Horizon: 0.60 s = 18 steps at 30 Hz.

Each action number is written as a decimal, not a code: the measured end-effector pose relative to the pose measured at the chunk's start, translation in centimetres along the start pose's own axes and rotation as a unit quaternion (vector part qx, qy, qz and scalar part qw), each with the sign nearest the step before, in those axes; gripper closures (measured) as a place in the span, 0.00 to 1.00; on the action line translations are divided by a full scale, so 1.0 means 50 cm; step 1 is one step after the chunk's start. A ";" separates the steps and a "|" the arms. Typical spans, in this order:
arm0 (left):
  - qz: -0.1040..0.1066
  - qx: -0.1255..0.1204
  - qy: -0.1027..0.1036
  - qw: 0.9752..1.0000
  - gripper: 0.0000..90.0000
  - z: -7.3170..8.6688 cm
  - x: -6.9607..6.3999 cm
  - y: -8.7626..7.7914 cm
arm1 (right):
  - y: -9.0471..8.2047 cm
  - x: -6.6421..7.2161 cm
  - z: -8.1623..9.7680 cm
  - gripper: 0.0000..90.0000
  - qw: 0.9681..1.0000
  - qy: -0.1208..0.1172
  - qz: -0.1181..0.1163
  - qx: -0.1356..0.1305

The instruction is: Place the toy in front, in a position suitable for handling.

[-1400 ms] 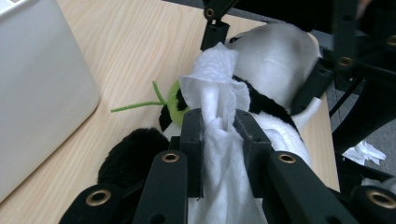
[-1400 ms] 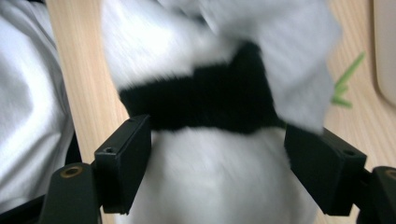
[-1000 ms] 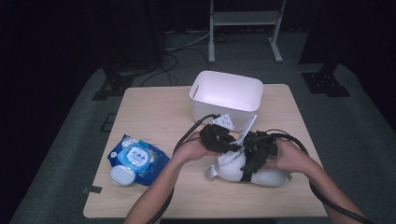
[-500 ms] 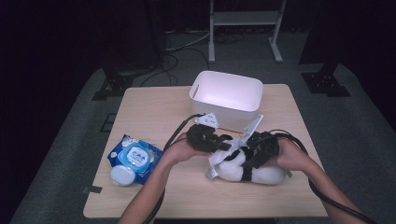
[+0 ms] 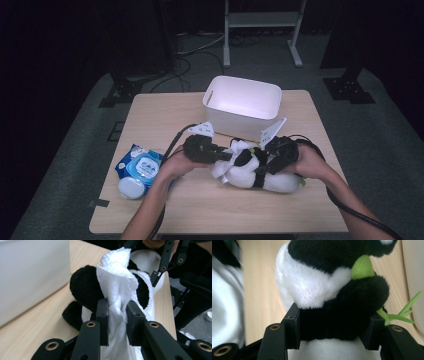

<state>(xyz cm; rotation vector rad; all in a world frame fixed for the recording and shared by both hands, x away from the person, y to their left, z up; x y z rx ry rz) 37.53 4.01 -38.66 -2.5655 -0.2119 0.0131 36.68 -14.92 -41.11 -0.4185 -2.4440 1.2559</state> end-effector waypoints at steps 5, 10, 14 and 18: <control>-0.023 -0.013 0.033 0.999 0.83 -0.045 -0.020 -0.070 | -0.012 0.026 -0.035 0.49 0.996 -0.011 -0.063 -0.064; -0.017 -0.009 0.040 0.999 0.84 -0.055 -0.035 -0.077 | 0.007 0.042 -0.049 0.42 0.992 -0.022 -0.095 -0.077; -0.001 -0.001 0.027 1.000 0.84 -0.039 -0.033 -0.037 | 0.035 0.035 -0.034 0.32 0.994 -0.005 -0.094 -0.056; -0.004 0.009 0.030 0.999 0.84 -0.045 -0.031 -0.015 | 0.025 0.019 -0.024 0.21 0.996 0.009 -0.078 -0.034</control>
Point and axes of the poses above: each handheld gripper's, and its own axes: y roughly forward along the jaws, z roughly out of its underside, x roughly to its left, the point moved 6 cm from there along y, roughly forward along the jaws, and after that the axes turned 12 degrees about y, right-handed, at the moved point
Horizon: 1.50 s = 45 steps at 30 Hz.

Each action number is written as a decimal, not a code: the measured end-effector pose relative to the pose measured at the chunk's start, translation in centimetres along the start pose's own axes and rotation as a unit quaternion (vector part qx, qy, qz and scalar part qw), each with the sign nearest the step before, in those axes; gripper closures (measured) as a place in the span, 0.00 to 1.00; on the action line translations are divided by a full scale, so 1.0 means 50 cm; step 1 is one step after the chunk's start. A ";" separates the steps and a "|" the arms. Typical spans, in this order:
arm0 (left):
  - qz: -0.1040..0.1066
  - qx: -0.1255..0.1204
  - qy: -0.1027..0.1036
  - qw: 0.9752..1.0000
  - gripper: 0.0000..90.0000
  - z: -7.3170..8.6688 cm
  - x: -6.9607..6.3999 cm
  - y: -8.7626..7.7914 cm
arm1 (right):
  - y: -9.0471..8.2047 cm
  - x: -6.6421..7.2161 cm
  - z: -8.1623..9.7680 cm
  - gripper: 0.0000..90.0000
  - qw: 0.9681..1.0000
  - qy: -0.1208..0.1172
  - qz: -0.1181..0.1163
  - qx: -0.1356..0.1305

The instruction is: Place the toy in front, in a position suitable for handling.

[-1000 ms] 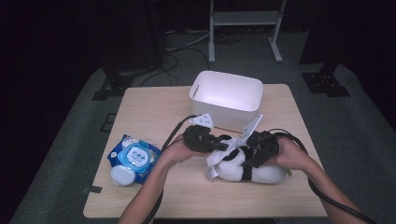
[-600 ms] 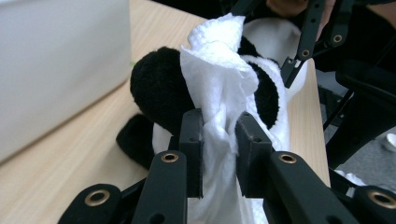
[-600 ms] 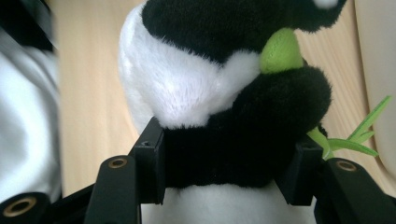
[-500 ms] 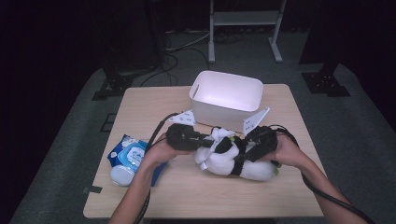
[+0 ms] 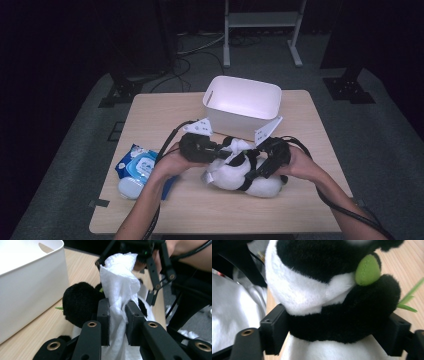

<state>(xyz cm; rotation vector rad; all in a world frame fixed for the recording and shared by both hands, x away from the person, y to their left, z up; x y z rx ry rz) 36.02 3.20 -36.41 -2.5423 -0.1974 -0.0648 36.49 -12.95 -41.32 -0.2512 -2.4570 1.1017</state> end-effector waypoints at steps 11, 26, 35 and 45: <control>0.016 -0.002 0.016 1.000 0.84 -0.036 -0.013 0.038 | -0.061 0.012 0.015 0.17 0.994 -0.015 0.093 0.061; 0.023 -0.008 0.018 1.000 0.84 -0.050 -0.021 0.061 | -0.082 0.042 -0.012 0.13 0.989 -0.036 0.130 0.067; 0.018 -0.006 0.011 1.000 0.84 -0.042 -0.010 0.065 | -0.081 0.035 -0.011 0.39 0.988 -0.046 0.139 0.054; 0.025 -0.003 0.011 1.000 0.84 -0.037 -0.010 0.078 | -0.085 0.039 -0.001 1.00 0.992 -0.057 0.105 0.042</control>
Point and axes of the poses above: each handheld gripper's, and its own axes: y roughly forward along the jaws, z roughly out of its underside, x roughly to its left, the point moved 6 cm from there along y, roughly forward along the jaws, and after that the axes turned 12 degrees about y, right-handed, at the moved point
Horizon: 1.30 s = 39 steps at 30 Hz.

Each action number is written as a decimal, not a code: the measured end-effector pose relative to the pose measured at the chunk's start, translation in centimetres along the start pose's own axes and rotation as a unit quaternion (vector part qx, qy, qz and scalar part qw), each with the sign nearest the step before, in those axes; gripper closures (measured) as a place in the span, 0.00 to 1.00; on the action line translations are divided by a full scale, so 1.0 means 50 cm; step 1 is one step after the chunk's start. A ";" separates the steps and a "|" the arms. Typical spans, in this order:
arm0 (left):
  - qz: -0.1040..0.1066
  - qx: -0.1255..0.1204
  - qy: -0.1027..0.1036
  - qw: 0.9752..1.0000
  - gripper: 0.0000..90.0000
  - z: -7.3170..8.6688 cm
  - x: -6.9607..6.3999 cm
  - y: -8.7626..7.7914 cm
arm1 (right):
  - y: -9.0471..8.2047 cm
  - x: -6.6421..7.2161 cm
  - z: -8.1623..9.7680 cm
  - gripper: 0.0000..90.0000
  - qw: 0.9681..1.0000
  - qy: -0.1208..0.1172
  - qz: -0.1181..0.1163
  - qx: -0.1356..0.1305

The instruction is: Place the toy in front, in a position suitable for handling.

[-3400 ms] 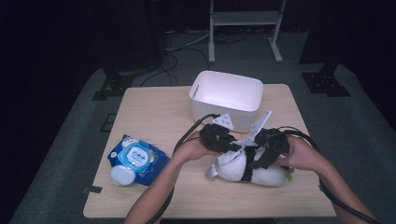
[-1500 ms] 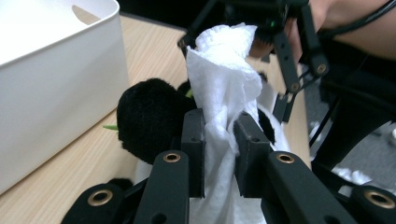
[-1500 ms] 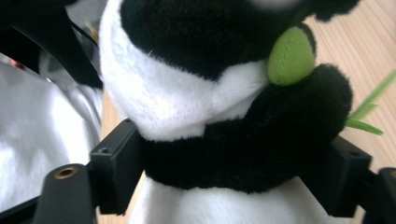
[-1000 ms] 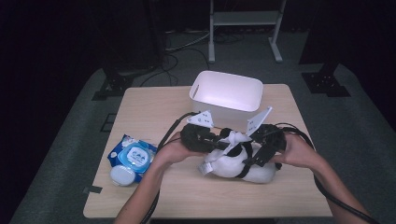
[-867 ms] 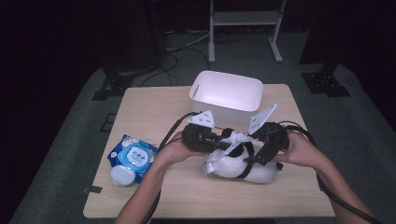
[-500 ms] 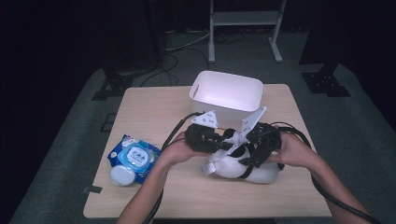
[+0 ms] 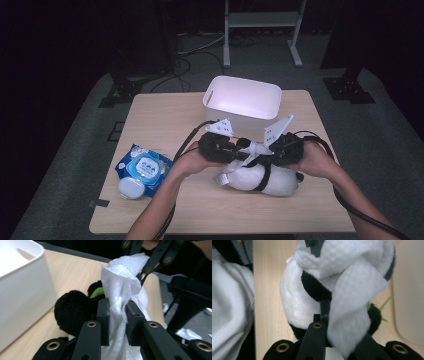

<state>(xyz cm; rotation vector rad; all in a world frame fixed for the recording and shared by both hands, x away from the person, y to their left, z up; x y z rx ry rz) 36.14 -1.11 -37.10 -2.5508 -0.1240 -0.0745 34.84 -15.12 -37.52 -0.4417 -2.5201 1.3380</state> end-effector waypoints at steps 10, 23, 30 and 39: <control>0.000 0.011 -0.011 1.000 0.84 0.020 0.008 0.009 | 0.024 0.003 -0.007 0.46 0.999 0.011 -0.012 0.032; 0.010 0.001 -0.046 0.999 0.83 0.067 0.024 0.013 | 0.099 0.004 -0.014 0.46 0.998 -0.005 0.001 0.064; -0.004 -0.016 -0.059 0.998 0.83 0.087 0.028 -0.018 | 0.104 0.014 -0.016 0.73 0.997 -0.029 0.026 0.063; -0.041 -0.025 -0.081 0.996 0.83 0.121 0.045 -0.096 | 0.070 0.007 -0.043 0.82 0.999 -0.033 0.011 -0.007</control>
Point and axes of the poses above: each handheld gripper's, and its own axes: y roughly forward along the jaws, z roughly out of its underside, x roughly to its left, the point moved 6 cm from there along y, roughly forward along the jaws, and after that the axes turned 12 degrees about y, right-handed, at the moved point
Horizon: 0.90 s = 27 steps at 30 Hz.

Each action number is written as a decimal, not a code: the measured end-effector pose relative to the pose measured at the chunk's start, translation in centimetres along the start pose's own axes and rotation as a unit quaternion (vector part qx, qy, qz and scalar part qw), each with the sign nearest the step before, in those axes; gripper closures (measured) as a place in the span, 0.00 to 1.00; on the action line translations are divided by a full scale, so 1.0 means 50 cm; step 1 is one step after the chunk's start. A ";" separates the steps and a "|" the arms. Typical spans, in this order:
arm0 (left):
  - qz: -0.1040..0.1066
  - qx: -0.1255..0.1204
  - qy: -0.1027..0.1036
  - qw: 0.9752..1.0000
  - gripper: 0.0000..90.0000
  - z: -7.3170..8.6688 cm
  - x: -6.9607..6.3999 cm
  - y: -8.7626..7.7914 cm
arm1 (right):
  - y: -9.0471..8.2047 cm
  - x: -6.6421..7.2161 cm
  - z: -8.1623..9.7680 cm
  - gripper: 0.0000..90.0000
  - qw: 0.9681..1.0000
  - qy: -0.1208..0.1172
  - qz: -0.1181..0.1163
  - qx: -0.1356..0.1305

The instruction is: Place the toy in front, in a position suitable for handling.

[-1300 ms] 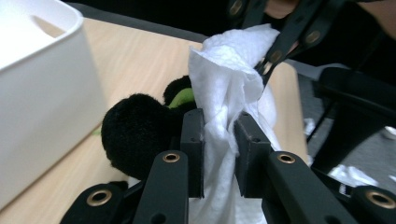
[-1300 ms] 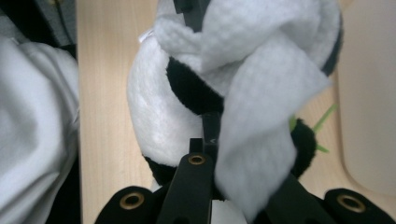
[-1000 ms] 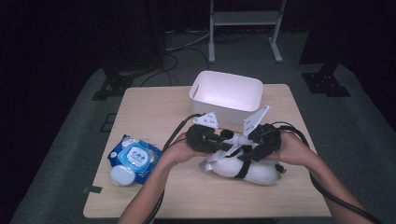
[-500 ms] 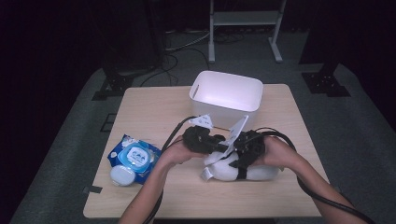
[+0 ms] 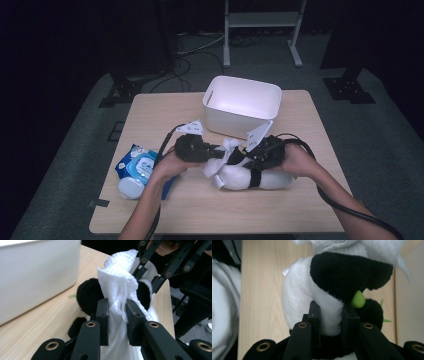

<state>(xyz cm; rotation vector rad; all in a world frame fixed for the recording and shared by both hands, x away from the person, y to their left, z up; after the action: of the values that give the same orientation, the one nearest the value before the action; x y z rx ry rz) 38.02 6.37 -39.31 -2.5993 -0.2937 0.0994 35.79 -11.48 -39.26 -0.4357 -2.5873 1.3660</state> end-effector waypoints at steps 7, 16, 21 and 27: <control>-0.016 -0.021 0.007 1.000 0.83 -0.016 0.003 -0.053 | -0.025 -0.002 -0.025 0.82 0.994 0.039 -0.045 -0.096; 0.007 -0.012 -0.002 1.000 0.85 -0.022 -0.001 -0.026 | -0.032 -0.014 -0.002 0.81 0.983 0.072 -0.071 -0.152; 0.024 -0.013 -0.014 1.000 0.87 -0.016 0.002 0.004 | -0.023 -0.019 0.020 0.69 0.981 0.092 -0.084 -0.148; 0.016 -0.002 -0.005 1.000 0.87 -0.017 0.000 0.002 | -0.027 -0.009 -0.001 0.49 0.993 0.060 -0.049 -0.085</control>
<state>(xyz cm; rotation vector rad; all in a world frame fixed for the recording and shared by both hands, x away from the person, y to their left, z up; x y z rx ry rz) 38.15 5.86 -38.61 -2.6090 -0.2560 0.1221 36.01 -12.32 -38.12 -0.3978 -2.5978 1.0592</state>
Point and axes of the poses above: each handheld gripper's, and its own axes: y roughly forward along the jaws, z roughly out of its underside, x roughly to its left, the point moved 6 cm from there along y, roughly forward along the jaws, and after that the axes turned 12 degrees about y, right-handed, at the moved point
